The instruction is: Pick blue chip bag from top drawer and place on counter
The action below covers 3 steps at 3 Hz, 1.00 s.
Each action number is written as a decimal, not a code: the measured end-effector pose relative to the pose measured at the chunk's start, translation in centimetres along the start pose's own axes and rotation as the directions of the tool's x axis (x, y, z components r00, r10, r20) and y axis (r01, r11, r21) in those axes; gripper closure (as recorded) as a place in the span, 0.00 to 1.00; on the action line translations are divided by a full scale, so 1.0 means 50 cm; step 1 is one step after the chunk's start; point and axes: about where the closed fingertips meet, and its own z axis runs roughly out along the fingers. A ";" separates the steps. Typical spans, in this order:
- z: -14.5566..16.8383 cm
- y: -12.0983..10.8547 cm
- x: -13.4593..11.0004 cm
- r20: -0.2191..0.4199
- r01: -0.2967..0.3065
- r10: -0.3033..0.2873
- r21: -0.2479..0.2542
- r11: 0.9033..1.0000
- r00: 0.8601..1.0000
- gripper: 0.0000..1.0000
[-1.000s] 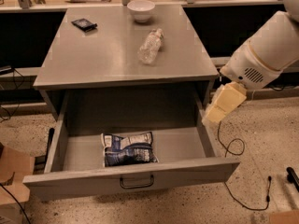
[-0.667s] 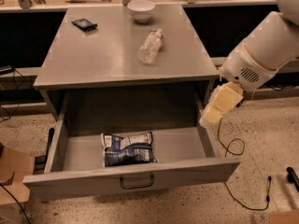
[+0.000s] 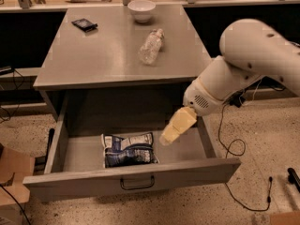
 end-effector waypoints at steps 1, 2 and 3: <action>0.108 0.018 -0.003 0.004 -0.096 0.096 -0.079 0.992 0.995 0.00; 0.200 0.027 -0.017 0.005 -0.172 0.174 -0.119 0.978 0.985 0.00; 0.264 0.018 -0.046 0.022 -0.224 0.229 -0.130 0.966 0.973 0.00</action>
Offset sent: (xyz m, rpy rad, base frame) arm 0.0017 0.0993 -0.1249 0.1185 0.2373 -0.1889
